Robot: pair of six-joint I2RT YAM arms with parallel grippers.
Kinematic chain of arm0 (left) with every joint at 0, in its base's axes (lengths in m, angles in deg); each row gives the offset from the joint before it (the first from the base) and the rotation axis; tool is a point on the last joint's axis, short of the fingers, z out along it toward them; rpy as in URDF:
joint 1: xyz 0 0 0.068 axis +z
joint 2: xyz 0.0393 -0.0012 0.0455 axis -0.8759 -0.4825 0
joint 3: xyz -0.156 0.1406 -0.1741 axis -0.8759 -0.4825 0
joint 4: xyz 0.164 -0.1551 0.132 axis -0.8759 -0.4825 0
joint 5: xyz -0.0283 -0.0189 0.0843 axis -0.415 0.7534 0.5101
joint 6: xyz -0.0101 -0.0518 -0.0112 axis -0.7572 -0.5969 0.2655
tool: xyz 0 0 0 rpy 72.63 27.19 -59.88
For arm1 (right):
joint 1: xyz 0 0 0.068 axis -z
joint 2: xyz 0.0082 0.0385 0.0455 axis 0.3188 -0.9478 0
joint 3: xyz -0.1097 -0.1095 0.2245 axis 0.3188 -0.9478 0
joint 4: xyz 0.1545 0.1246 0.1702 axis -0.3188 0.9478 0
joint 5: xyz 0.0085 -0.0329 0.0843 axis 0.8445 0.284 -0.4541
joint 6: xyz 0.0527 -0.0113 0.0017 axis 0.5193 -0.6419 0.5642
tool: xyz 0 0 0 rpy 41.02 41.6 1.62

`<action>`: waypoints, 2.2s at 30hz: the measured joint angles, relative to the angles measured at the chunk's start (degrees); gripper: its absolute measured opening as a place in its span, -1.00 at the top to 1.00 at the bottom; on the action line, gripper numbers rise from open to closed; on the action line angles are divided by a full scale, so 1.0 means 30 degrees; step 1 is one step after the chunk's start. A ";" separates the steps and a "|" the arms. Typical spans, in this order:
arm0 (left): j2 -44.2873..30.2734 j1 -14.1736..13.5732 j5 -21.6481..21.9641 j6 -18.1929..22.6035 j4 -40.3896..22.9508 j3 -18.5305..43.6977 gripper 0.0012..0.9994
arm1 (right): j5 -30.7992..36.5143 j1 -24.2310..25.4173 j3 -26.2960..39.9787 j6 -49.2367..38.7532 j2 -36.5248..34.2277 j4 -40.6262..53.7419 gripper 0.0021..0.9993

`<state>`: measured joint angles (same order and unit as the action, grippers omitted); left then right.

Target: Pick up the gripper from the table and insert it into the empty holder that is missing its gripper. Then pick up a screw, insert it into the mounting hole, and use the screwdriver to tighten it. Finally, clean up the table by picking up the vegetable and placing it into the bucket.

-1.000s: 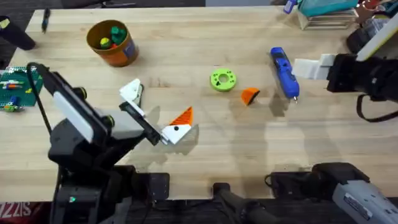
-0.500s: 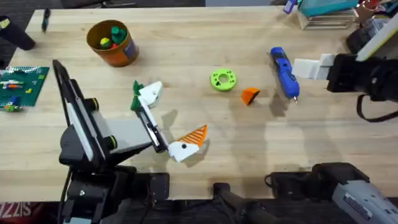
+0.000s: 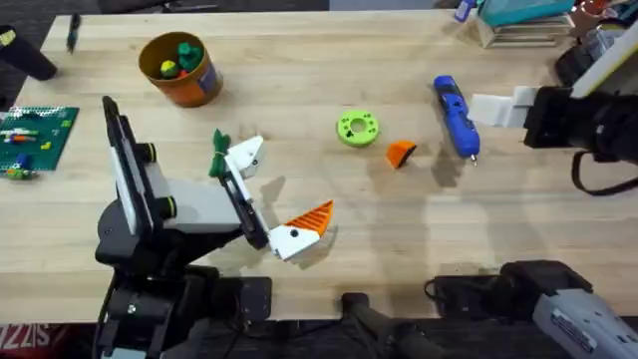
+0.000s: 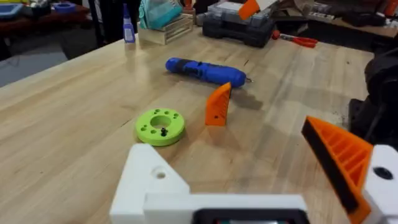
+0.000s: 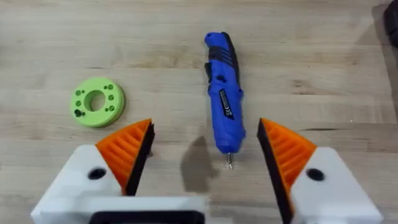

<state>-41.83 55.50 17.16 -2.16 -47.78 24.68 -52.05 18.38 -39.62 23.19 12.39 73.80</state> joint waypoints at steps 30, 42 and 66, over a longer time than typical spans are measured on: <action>-0.0002 0.0000 0.0005 -0.0157 0.0007 0.0000 -0.97 | -0.1611 0.0000 0.0000 0.0277 0.0000 -0.0384 -0.99; 0.0000 0.0000 -0.0002 -0.0164 0.0007 0.0000 -0.97 | -0.2591 -0.2990 0.2409 -0.1644 -0.3242 0.1674 -0.99; 0.0004 0.0000 -0.0001 -0.0214 0.0007 0.0000 -0.97 | -0.2753 -0.6962 0.5581 -0.3443 -1.2774 0.5021 -0.99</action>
<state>-41.82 55.50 17.15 -2.80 -47.75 24.68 -60.31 -2.50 -22.88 12.86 -25.93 88.86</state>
